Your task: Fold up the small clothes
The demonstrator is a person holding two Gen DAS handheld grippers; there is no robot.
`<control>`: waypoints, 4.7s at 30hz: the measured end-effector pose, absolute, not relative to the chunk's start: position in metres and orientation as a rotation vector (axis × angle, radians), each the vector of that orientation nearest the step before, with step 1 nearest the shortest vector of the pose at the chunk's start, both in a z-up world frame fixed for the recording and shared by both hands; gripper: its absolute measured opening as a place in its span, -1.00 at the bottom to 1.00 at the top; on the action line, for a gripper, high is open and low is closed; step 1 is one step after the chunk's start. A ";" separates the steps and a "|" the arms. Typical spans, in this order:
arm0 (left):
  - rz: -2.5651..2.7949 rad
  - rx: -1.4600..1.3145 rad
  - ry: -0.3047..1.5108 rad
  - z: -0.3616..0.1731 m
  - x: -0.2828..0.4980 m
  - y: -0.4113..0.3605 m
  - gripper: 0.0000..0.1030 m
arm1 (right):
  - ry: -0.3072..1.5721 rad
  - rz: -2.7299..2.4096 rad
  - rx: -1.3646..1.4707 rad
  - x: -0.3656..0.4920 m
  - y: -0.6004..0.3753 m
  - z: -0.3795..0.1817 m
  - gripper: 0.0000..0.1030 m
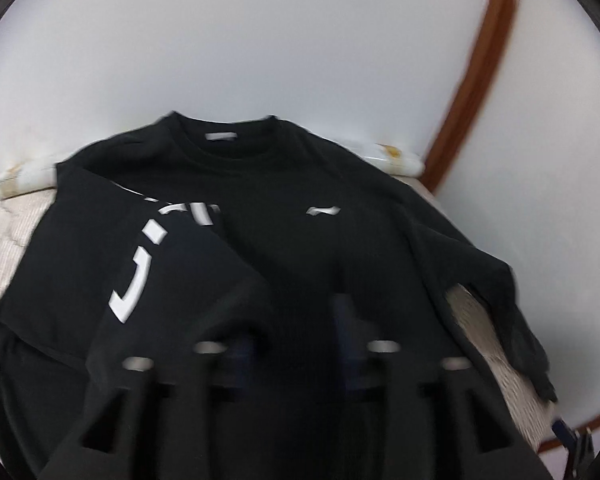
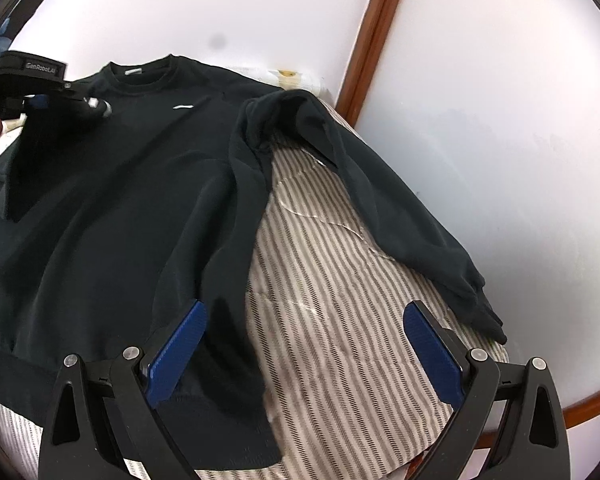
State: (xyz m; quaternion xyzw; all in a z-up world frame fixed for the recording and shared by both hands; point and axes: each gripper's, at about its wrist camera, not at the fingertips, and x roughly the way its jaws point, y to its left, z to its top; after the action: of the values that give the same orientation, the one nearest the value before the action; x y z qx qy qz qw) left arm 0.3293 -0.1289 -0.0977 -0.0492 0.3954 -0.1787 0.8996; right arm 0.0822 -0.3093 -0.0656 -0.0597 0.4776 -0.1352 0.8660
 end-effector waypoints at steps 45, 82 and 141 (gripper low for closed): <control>0.069 -0.120 0.883 -0.182 0.354 0.121 0.47 | 0.946 0.300 -0.156 0.264 -0.064 -0.091 -0.64; -0.003 0.010 0.813 -0.172 0.334 0.136 0.15 | 0.914 0.450 -0.110 0.430 0.025 -0.092 0.02; -0.021 -0.290 0.729 -0.157 0.326 0.165 -0.25 | 0.877 0.043 -0.056 0.346 -0.187 -0.068 0.29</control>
State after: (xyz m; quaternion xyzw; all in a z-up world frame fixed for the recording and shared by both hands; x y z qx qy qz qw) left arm 0.3258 0.1652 -0.1570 -0.1415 0.3552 -0.0104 0.9240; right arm 0.3458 -0.1867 -0.0684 -0.0273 0.4244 0.0210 0.9048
